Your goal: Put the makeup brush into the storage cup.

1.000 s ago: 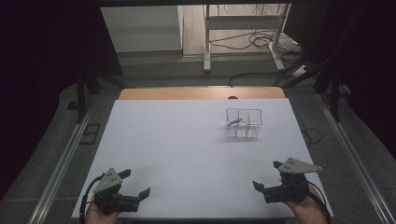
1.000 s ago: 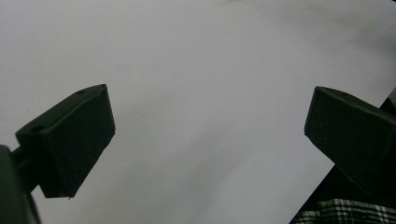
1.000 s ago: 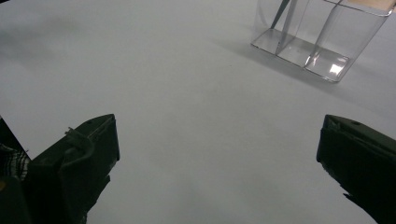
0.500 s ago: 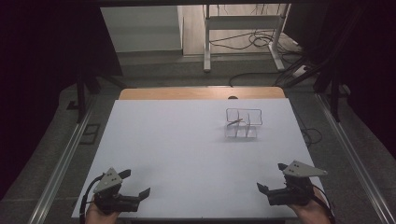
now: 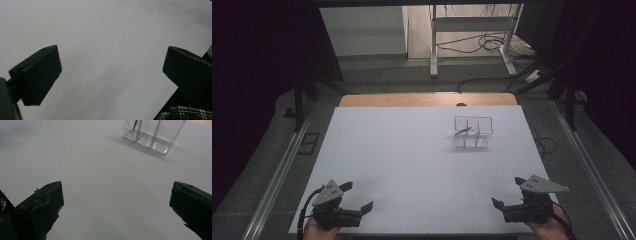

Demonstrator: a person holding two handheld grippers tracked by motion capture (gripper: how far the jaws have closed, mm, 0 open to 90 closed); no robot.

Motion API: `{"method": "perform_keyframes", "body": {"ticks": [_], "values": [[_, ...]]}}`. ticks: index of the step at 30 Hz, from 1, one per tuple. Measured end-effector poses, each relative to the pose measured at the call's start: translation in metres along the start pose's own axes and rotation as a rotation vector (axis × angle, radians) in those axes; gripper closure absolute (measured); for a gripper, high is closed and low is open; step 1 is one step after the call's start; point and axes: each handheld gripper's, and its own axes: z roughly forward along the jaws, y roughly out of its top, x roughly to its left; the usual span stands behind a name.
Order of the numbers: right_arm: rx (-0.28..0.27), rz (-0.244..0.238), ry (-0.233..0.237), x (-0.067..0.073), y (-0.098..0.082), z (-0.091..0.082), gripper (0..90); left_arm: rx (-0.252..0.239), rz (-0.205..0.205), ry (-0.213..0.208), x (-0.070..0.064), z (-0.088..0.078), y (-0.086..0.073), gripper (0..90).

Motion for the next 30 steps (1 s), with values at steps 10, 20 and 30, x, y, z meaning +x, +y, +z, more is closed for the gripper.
{"method": "perform_keyframes", "body": {"ticks": [10, 20, 30], "values": [[0.003, 0.01, -0.012, -0.003, -0.006, -0.005, 0.0, 0.0, 0.001, 0.0, 0.0, 0.0, 0.0, 2.4], [0.004, 0.022, -0.026, -0.006, -0.011, -0.011, 0.0, -0.001, 0.0, 0.001, 0.0, 0.0, 0.0, 2.3], [0.013, 0.027, -0.046, -0.009, -0.017, -0.016, 0.0, -0.001, -0.001, 0.002, 0.001, 0.0, 0.0, 2.3]]}}
